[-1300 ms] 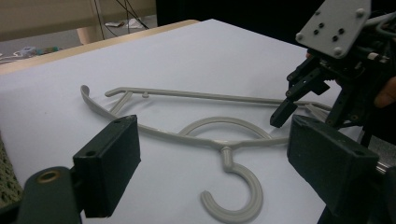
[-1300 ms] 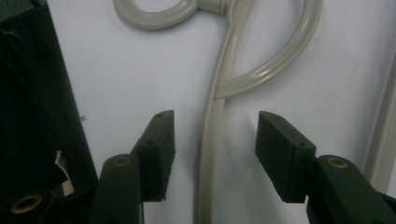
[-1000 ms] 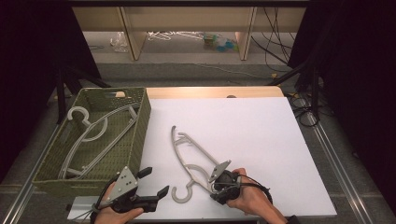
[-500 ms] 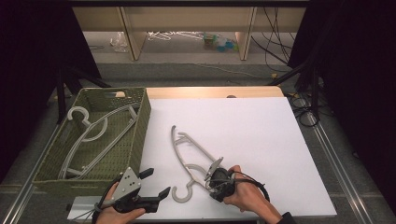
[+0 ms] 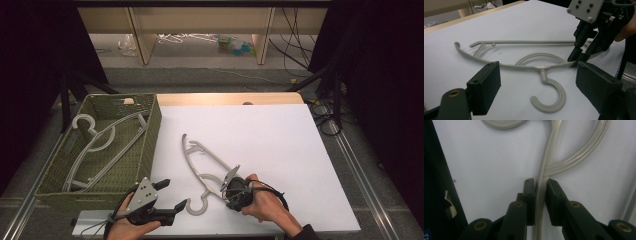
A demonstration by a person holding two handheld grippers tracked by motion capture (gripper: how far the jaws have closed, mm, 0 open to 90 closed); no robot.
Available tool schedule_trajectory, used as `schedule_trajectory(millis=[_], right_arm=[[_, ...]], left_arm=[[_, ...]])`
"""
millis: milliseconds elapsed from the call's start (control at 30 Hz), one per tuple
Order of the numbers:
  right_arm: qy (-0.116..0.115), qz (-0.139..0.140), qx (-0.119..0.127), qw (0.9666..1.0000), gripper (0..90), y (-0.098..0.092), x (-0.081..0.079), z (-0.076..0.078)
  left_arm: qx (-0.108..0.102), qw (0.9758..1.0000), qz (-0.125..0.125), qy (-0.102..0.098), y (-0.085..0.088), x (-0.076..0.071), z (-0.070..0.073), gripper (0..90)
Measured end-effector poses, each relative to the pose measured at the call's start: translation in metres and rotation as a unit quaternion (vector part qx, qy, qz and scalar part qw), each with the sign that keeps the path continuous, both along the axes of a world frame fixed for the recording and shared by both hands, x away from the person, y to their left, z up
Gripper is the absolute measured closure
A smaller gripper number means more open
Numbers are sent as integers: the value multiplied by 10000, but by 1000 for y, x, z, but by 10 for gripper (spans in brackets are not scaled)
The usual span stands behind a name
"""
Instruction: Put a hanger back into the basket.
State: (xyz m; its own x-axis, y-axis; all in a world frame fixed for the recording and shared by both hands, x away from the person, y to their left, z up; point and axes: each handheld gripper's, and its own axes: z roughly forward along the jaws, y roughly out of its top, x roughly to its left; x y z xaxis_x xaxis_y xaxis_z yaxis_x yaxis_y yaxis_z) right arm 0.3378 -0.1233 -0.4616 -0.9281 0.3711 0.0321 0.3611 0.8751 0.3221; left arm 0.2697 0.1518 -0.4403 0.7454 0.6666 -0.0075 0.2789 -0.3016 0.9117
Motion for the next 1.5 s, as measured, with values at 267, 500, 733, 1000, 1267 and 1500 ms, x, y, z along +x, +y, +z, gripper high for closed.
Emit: schedule_trajectory(millis=[267,500,733,1000,1267,1500], right_arm=[[-41,504,-180,9986,819,-7,-7,6],[-64,1059,-96,9943,819,-19,-11,24],[7,1054,141,9943,818,-25,-17,39],[-32,1161,206,9930,818,-28,-20,49],[11,1248,249,9919,816,-27,-21,48],[18,1218,343,9920,816,-32,-18,47]], left_arm=[[1292,9911,-333,-35,-27,15,-15,241],[1755,9828,-575,-34,-38,29,-24,282],[1998,9743,-994,-296,-39,29,-29,359],[2218,9652,-1287,-505,-49,31,-33,434],[2401,9526,-1776,-585,-53,35,-37,565],[2844,9357,-1925,-807,-59,32,-29,664]])
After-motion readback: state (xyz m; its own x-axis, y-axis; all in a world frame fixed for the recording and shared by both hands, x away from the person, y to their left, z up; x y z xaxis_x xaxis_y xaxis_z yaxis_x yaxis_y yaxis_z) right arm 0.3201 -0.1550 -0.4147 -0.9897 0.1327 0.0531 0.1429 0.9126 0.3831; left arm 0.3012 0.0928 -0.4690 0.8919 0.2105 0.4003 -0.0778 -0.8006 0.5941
